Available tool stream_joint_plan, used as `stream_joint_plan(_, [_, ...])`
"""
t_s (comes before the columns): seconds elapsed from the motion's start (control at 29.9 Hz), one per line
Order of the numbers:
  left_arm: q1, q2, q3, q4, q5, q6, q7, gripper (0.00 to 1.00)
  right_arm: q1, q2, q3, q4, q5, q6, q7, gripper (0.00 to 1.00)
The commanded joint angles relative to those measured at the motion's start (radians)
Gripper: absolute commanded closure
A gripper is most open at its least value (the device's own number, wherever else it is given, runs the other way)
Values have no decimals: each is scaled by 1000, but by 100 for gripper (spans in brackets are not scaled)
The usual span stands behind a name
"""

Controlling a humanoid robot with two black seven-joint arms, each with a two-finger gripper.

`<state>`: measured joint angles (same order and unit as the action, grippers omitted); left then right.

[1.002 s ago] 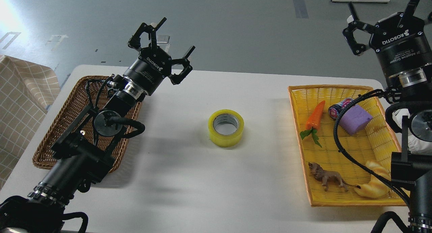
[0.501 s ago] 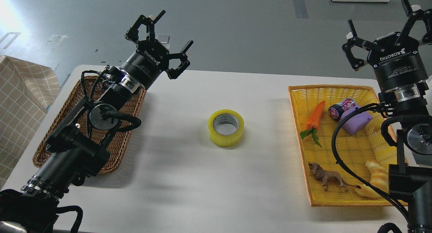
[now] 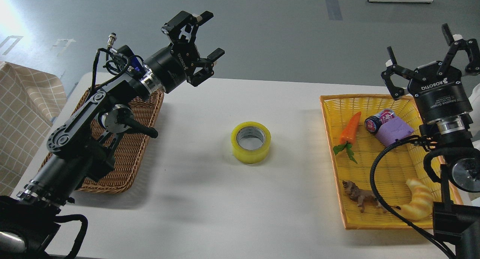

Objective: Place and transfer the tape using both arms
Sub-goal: 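Reach the left gripper over to the tape roll on the table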

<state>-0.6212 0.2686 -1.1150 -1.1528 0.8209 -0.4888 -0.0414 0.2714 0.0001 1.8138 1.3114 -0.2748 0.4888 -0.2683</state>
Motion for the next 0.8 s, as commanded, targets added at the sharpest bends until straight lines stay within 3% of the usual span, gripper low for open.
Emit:
stream_joint_plan(0.0, [-14, 32, 17, -44, 148, 0, 6, 2, -18, 0, 4, 3, 0, 0, 0, 0])
stream_joint_plan(0.17, [-28, 108, 81, -91, 247, 0, 12, 2, -31, 0, 5, 3, 0, 0, 0, 0])
stream_joint_plan(0.37, [-95, 205, 216, -134, 282, 0, 52, 2, -44, 0, 5, -1, 25, 0, 0, 0])
stream_joint_plan(0.57, [-150, 242, 305, -151, 533, 0, 57, 2, -66, 0, 7, -4, 49, 0, 0, 0])
stream_joint_plan(0.7, [-164, 242, 349, -169, 664, 0, 83, 2, -80, 0, 7, -4, 49, 0, 0, 0])
stream_joint_plan(0.77, [-176, 242, 401, -188, 756, 0, 119, 2, -84, 0, 10, -4, 51, 0, 0, 0])
